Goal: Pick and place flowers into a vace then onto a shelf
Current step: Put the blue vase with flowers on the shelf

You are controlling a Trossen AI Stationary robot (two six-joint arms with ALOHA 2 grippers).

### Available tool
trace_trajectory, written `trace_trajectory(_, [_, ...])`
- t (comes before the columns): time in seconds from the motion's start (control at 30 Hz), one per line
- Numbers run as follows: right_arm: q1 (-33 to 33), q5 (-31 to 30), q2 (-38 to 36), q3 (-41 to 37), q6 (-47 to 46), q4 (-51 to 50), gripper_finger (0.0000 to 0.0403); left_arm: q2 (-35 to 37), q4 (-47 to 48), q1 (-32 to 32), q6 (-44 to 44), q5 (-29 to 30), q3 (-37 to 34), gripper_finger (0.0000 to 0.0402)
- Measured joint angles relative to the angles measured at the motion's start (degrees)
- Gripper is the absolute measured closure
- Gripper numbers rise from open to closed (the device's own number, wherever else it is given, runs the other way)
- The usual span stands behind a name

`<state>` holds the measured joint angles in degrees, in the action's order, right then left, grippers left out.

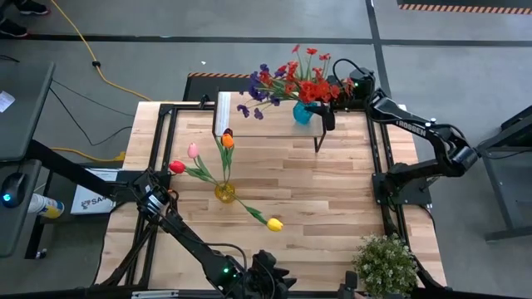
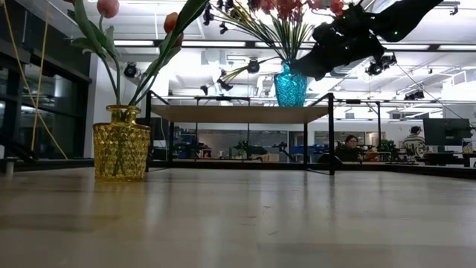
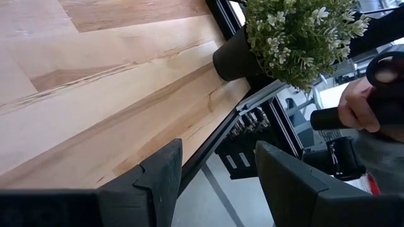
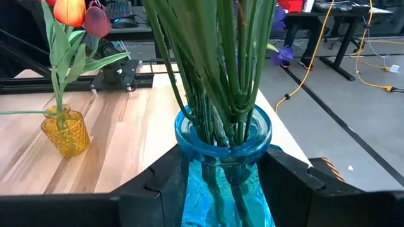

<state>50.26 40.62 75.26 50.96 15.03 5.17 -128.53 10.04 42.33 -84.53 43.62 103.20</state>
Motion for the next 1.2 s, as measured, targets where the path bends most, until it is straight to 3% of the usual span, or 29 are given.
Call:
trace_trajectory(0.4, [1.2, -0.2, 0.0, -0.1, -1.3, -0.1, 0.0229, 0.0, 0.0, 0.0, 0.0, 0.4, 0.0, 0.017])
trace_trajectory(0.77, [1.9, 0.7, 0.0, -0.1, -2.6, -0.2, 0.0179, 0.0, 0.0, 0.0, 0.0, 0.4, 0.0, 0.017])
trace_trajectory(1.2, [1.9, 0.8, 0.0, -0.2, -3.6, -0.3, 0.0153, 0.0, 0.0, -0.3, 0.0, 0.5, 0.0, 0.017])
